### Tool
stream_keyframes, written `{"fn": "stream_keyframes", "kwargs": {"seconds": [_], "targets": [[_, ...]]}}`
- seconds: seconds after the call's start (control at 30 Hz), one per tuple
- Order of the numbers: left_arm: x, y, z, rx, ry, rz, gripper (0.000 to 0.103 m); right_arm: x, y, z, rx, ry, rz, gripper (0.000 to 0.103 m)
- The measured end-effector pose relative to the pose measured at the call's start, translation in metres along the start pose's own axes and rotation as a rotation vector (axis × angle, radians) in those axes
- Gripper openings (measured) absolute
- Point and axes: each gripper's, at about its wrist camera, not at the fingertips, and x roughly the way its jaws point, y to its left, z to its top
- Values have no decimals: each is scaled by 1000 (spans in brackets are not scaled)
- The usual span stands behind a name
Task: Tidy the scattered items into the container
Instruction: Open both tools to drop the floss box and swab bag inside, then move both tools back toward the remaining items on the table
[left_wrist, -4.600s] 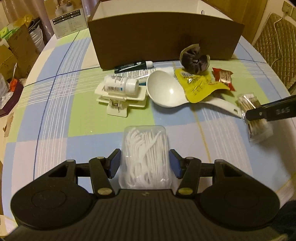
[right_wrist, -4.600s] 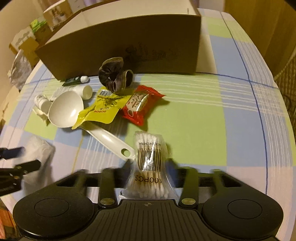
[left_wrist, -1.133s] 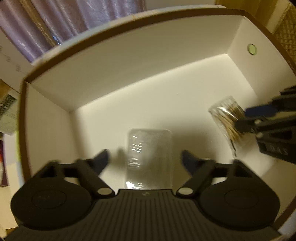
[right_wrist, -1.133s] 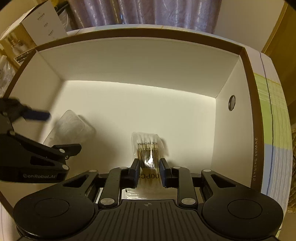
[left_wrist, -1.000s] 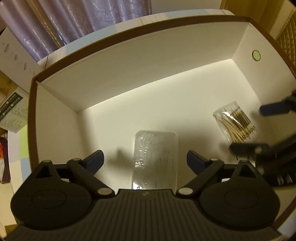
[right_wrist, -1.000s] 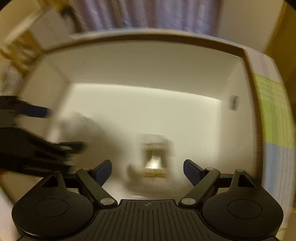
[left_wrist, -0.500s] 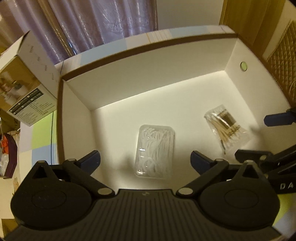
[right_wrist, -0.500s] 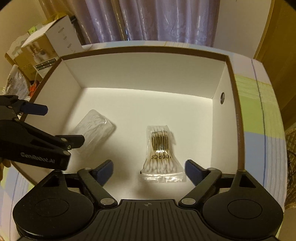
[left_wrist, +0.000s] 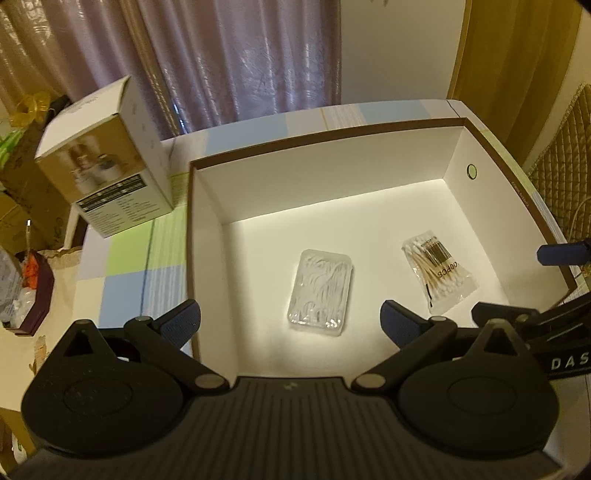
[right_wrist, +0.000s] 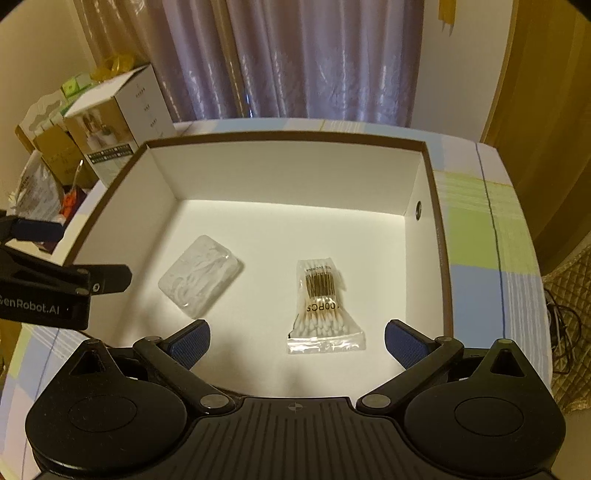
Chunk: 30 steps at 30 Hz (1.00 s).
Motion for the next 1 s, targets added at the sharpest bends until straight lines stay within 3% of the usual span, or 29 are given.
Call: {"fn": "stream_keyframes", "kwargs": {"seconds": [0.47, 0.7, 0.87, 1.0], "targets": [[-58, 3, -42, -48, -59, 25, 102, -52, 10, -24, 10, -91, 7, 103], [-85, 11, -71, -92, -97, 45, 102, -88, 13, -45, -35, -209, -15, 103], [-94, 21, -97, -131, -83, 55, 102, -102, 7, -68, -38, -253, -2, 103], [-92, 30, -120, -168, -40, 61, 102, -99, 0, -89, -15, -223, 18, 103]]}}
